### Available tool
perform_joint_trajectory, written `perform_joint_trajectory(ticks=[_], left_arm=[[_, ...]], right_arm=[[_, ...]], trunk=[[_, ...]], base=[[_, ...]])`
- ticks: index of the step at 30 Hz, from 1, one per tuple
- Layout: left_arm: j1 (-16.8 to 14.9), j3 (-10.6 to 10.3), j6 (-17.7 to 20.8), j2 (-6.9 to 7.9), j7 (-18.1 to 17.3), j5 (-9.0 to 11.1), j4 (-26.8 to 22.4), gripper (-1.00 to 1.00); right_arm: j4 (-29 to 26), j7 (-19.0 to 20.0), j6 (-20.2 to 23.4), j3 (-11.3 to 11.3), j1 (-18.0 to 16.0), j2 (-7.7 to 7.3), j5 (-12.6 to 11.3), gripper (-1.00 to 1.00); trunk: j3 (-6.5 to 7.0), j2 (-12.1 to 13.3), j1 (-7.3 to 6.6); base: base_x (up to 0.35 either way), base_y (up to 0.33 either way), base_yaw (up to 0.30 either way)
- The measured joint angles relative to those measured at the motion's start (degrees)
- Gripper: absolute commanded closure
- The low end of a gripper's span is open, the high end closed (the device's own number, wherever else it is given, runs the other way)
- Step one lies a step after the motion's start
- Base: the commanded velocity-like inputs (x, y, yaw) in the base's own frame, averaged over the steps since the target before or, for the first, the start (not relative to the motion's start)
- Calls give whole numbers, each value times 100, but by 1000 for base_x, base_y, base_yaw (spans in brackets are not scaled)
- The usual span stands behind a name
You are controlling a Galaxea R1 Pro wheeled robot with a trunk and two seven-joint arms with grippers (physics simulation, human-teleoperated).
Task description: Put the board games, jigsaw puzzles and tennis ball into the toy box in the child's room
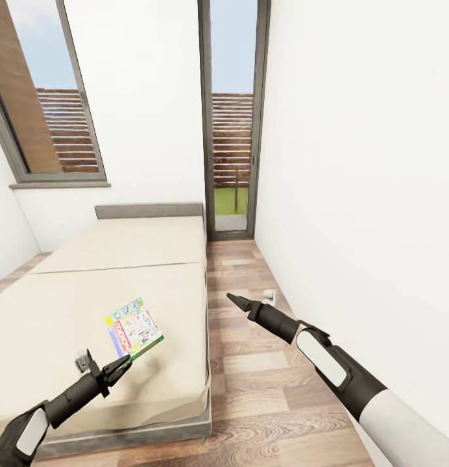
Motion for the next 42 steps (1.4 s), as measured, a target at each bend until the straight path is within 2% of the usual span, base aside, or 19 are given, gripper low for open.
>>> perform_joint_trajectory(ticks=[7,13,18,20,23,26,27,28,30,33,37,39,41,42], left_arm=[[2,-1,208,19,-4,-12,-138,100],[3,0,373,100,-6,0,-187,100],[1,-5,682,160,3,-14,-598,100],[1,-12,751,275,9,-40,-814,100],[1,-60,779,532,32,-75,-973,100],[0,-78,770,876,41,-96,-1047,100],[0,-83,781,932,39,-88,-1057,100],[-1,-86,772,1071,28,-107,-1094,100],[0,-92,789,1204,19,-96,-1148,100],[0,-96,821,1318,13,-67,-1249,100],[0,-152,943,1370,10,-67,-1447,100],[0,-366,1015,1436,-4,-65,-1588,100],[0,-662,1041,1588,-98,-62,-1669,100],[0,-735,1042,1627,-148,-61,-1680,100]], right_arm=[[1,-11,-15,4,-1,0,0,-100],[1,-12,-19,4,0,0,0,-100],[1,-12,-20,4,-3,0,0,-100],[1,-12,-20,6,-3,0,2,-100],[1,-16,-20,9,-1,1,7,-100],[1,-14,-20,6,0,0,9,-100],[1,-14,-18,6,-1,0,9,-100],[1,-13,-19,5,-1,0,9,-100],[-3,-13,-19,5,-1,0,6,-100],[-6,-12,-17,4,0,0,8,-100],[-7,-12,-19,8,0,0,7,-100],[-8,-12,-18,14,0,0,8,-100],[-8,-12,-17,13,0,0,8,-100],[-8,-12,-16,13,0,0,9,-100]], trunk=[[126,281,-154],[233,522,-286],[323,722,-396],[359,802,-439],[395,884,-484],[395,884,-484],[395,884,-484],[395,884,-484],[395,884,-484],[431,963,-527],[503,1123,-615],[539,1204,-659],[575,1284,-703],[593,1324,-725]], base=[[0,0,0],[0,0,0],[0,0,0],[0,0,0],[0,0,0],[0,0,0],[0,0,0],[0,0,0],[0,0,0],[0,0,0],[0,0,0],[0,0,0],[0,0,0],[0,0,0]])
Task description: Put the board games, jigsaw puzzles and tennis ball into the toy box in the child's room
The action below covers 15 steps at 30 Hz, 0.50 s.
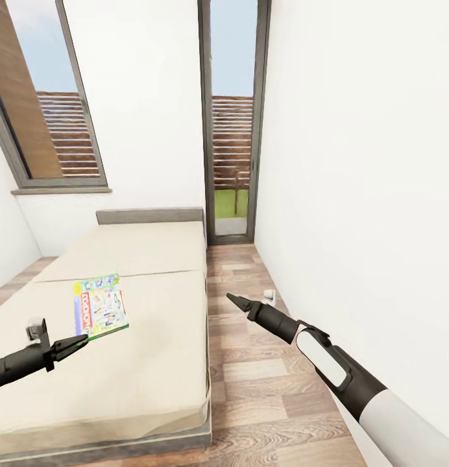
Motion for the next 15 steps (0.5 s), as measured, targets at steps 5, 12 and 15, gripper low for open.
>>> perform_joint_trajectory(ticks=[5,12,15], left_arm=[[-2,-352,2,188,-975,-6,-30,100],[0,-783,-18,219,-1360,-101,-18,100],[-1,-813,-18,215,-1374,-104,-17,100]], right_arm=[[0,0,0,0,0,0,0,-100],[2,-3,-4,11,0,-3,0,-100],[7,1,-4,17,0,-7,0,-100]], trunk=[[90,201,-110],[215,482,-264],[269,602,-330]], base=[[0,0,0],[0,0,0],[0,0,0]])
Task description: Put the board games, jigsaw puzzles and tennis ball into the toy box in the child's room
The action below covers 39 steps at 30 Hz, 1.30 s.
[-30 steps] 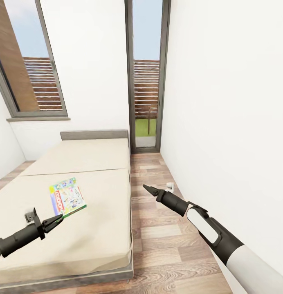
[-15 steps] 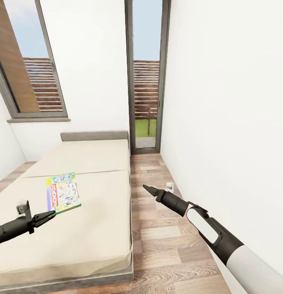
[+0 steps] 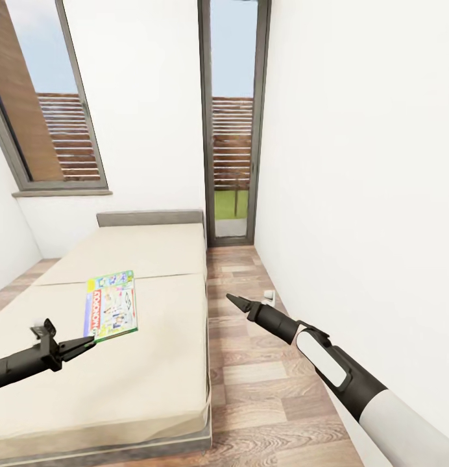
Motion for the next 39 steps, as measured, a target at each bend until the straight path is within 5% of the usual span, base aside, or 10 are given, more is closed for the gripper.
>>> perform_joint_trajectory(ticks=[13,39], left_arm=[[0,-208,0,-1,2,-11,0,100],[0,-223,-11,-39,15,-40,1,100]], right_arm=[[-15,13,0,11,249,-10,-1,-100],[11,0,-9,-8,259,-10,-3,-100]], trunk=[[233,522,-286],[701,1565,-857]], base=[[0,0,0],[0,0,0]])
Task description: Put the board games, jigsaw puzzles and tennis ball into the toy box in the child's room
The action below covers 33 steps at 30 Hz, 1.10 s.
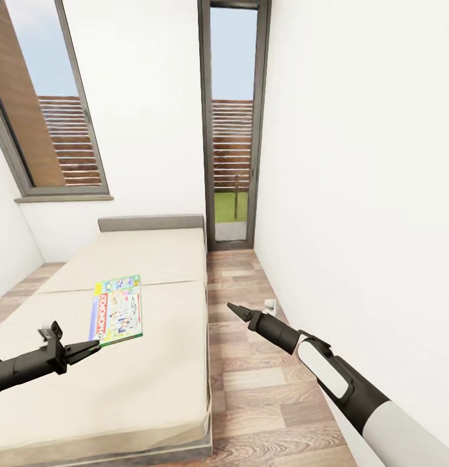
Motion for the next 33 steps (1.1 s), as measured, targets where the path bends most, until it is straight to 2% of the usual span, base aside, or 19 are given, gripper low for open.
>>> perform_joint_trajectory(ticks=[13,27,33], left_arm=[[0,0,-23,-34,21,1,0,100],[1,-24,-51,-34,13,-7,0,100],[1,-26,-53,-27,12,-12,-1,100]], right_arm=[[0,16,0,0,0,8,-12,-100],[0,43,0,-9,-1,-7,-14,-100],[-16,42,-1,-5,0,4,-8,-100]], trunk=[[234,522,-286],[234,523,-286],[234,524,-286]], base=[[0,0,0],[0,2,0],[0,121,0]])
